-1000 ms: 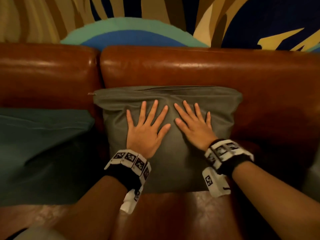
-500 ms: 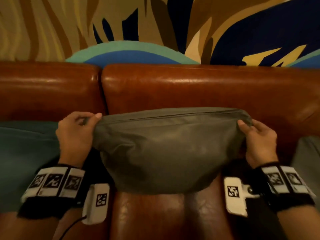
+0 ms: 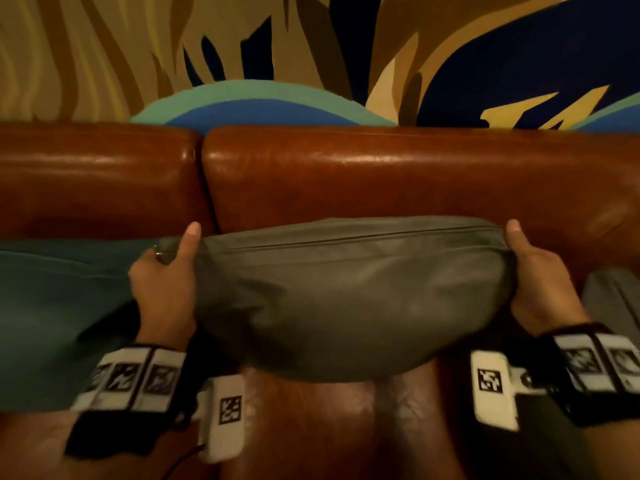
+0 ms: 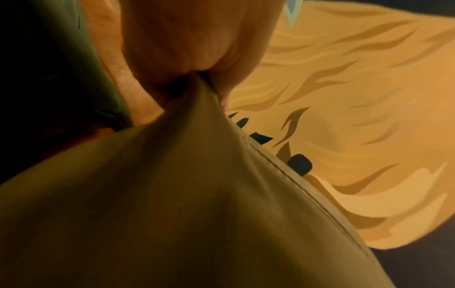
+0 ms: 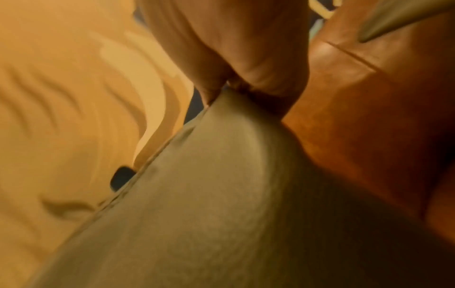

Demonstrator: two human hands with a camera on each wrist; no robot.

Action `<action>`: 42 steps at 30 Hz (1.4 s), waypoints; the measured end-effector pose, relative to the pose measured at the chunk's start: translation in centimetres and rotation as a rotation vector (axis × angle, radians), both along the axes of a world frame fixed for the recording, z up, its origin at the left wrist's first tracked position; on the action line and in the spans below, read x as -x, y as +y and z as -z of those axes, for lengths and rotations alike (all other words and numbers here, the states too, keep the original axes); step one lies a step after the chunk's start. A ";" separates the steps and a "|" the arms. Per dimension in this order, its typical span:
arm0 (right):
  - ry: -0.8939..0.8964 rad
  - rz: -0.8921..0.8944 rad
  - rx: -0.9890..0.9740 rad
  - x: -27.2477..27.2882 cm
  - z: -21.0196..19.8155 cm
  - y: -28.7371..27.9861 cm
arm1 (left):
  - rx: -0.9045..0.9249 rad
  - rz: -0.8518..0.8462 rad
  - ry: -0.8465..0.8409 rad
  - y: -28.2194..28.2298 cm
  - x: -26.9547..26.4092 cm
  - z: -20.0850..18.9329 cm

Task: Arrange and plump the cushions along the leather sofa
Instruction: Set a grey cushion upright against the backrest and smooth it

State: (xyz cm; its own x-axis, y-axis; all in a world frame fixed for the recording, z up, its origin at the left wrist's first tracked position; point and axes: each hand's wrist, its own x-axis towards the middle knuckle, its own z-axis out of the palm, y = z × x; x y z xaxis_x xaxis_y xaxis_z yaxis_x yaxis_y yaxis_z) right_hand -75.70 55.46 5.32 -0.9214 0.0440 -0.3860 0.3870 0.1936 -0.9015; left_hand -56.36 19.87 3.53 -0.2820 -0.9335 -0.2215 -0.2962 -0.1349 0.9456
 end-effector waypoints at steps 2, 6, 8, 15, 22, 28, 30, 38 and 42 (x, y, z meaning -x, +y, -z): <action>-0.007 -0.010 -0.096 -0.7 0.7 -0.2 | -0.026 0.021 -0.019 -1.2 0.4 0.3; -0.145 0.047 0.022 -0.8 3.9 0.4 | -0.369 0.111 0.130 0.7 0.4 0.8; -0.162 0.090 0.109 -1.0 3.7 0.3 | -0.442 0.226 0.119 2.6 0.2 0.9; -0.009 0.005 0.029 -2.3 4.2 0.3 | -0.368 0.219 0.010 2.4 1.9 1.0; 0.267 -0.050 -0.011 -3.6 3.7 1.4 | -0.103 0.220 0.007 1.9 -1.9 1.8; 0.277 0.010 -0.049 -4.0 3.3 2.4 | 0.015 0.293 -0.069 1.3 -2.3 0.7; 0.282 0.018 -0.021 -4.6 3.6 2.3 | 0.005 0.259 -0.009 1.7 -2.5 0.4; 0.030 0.003 0.099 -4.8 3.5 -0.1 | -0.219 0.360 0.018 4.2 -1.6 1.5; 0.072 0.054 0.199 -5.8 3.1 0.8 | -0.206 0.324 0.143 3.4 -2.9 1.3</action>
